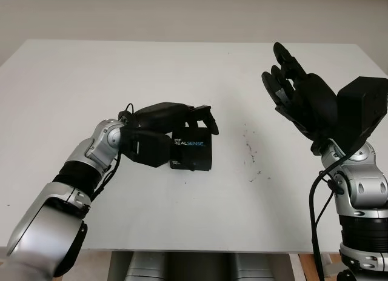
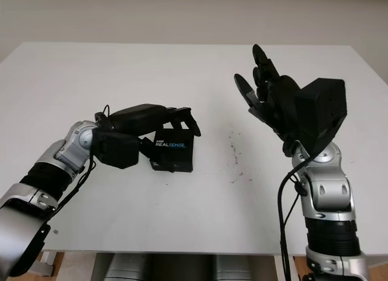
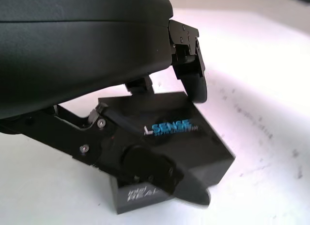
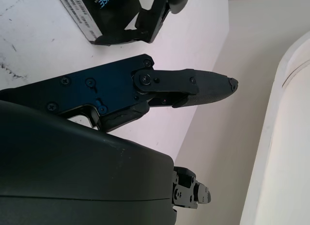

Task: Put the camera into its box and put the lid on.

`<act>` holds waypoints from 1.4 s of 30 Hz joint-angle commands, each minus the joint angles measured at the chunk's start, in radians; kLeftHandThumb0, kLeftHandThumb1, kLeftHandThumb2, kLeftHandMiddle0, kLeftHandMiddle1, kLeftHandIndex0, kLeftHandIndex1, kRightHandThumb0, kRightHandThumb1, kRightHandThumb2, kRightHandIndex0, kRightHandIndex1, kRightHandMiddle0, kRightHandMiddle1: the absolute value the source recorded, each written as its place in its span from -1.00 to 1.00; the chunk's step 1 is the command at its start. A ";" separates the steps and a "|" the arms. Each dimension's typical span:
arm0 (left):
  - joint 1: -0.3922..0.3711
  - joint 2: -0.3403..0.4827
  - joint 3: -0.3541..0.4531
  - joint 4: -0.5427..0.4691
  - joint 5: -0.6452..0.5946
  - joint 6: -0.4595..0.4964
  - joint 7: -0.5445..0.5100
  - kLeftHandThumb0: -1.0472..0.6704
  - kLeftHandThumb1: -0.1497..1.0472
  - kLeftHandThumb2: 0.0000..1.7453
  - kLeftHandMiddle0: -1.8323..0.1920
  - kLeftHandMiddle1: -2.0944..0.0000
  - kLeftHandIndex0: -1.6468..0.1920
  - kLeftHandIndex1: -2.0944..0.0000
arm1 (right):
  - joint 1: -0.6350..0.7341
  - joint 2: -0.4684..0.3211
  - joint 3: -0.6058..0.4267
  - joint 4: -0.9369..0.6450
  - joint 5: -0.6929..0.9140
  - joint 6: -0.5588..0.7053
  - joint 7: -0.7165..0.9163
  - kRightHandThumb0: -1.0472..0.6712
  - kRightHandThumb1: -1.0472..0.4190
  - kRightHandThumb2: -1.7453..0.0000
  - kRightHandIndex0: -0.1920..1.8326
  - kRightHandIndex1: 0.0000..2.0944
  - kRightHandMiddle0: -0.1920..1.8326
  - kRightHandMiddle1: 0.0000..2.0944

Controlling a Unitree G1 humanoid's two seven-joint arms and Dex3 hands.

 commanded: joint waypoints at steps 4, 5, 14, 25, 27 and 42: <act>0.012 0.032 -0.039 -0.065 0.047 0.080 -0.059 -0.66 1.00 -0.79 0.93 0.98 0.86 0.95 | -0.007 0.000 -0.002 -0.017 0.006 -0.004 0.005 -0.64 -1.00 0.56 -0.94 -0.95 -0.89 -0.95; 0.016 0.033 -0.041 -0.075 0.050 0.091 -0.064 -0.67 1.00 -0.78 0.96 0.99 0.90 0.97 | -0.007 0.001 -0.003 -0.018 0.008 -0.003 0.006 -0.64 -1.00 0.56 -0.94 -0.95 -0.89 -0.95; 0.048 0.040 -0.043 -0.123 0.047 0.138 -0.079 -0.73 1.00 -0.68 1.00 1.00 1.00 1.00 | -0.014 0.003 -0.004 -0.005 0.007 -0.011 0.008 -0.63 -1.00 0.55 -0.94 -0.95 -0.90 -0.95; 0.102 0.079 0.105 -0.255 -0.165 0.215 -0.108 -0.80 1.00 -0.56 1.00 1.00 1.00 1.00 | -0.028 0.008 -0.001 0.022 0.009 -0.023 0.012 -0.65 -1.00 0.56 -0.94 -0.95 -0.90 -0.95; 0.123 0.088 0.154 -0.313 -0.236 0.282 -0.132 -0.78 1.00 -0.51 1.00 1.00 1.00 1.00 | -0.031 0.010 -0.001 0.022 0.015 -0.016 0.014 -0.63 -1.00 0.56 -0.95 -0.95 -0.91 -0.95; 0.345 -0.045 0.509 -0.472 -0.546 0.501 0.219 -0.68 1.00 -0.40 1.00 1.00 1.00 1.00 | -0.034 0.137 0.023 0.134 0.023 -0.195 -0.031 -0.66 -1.00 0.40 -0.98 -0.96 -0.94 -0.96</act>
